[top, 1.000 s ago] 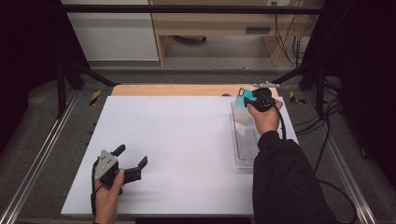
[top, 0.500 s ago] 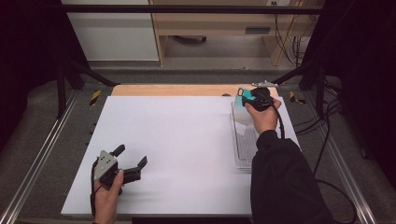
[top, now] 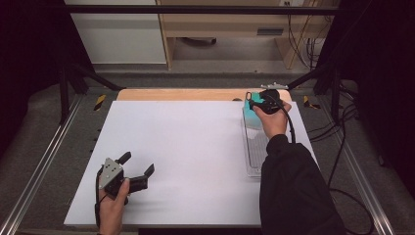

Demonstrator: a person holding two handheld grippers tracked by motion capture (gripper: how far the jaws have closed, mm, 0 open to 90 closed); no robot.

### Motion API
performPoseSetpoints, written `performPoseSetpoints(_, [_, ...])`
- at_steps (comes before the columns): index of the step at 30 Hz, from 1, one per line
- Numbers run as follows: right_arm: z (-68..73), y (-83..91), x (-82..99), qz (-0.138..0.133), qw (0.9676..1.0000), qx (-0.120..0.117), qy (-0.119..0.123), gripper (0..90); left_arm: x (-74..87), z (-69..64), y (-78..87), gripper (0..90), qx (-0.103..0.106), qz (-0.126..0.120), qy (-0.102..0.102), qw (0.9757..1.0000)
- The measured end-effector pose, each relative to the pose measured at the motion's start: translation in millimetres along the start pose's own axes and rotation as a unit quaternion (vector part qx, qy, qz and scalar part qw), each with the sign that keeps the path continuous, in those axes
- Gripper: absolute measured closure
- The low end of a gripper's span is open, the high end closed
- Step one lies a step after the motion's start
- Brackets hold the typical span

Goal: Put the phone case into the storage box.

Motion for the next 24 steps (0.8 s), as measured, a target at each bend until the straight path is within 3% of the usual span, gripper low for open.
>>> performPoseSetpoints(11, [-4.1,-1.3,1.2,0.001,0.9998,-0.002,-0.019,33.2,-0.3,0.7,0.4,2.1,0.0,-0.001,0.0,1.0])
performPoseSetpoints(24, [-1.2,-1.9,-0.6,-0.004,0.9998,-0.003,-0.021,31.5,-1.5,0.5,1.3,2.0,0.001,-0.004,-0.002,1.0])
Point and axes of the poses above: each handheld gripper's, and its own axes: y roughly backward along the jaws, x roughly out of its underside, z roughly to its left, the point moved 3 cm from there along -y, roughly forward along the jaws, and after that the axes turned 13 degrees about y, right-handed, at the moved point
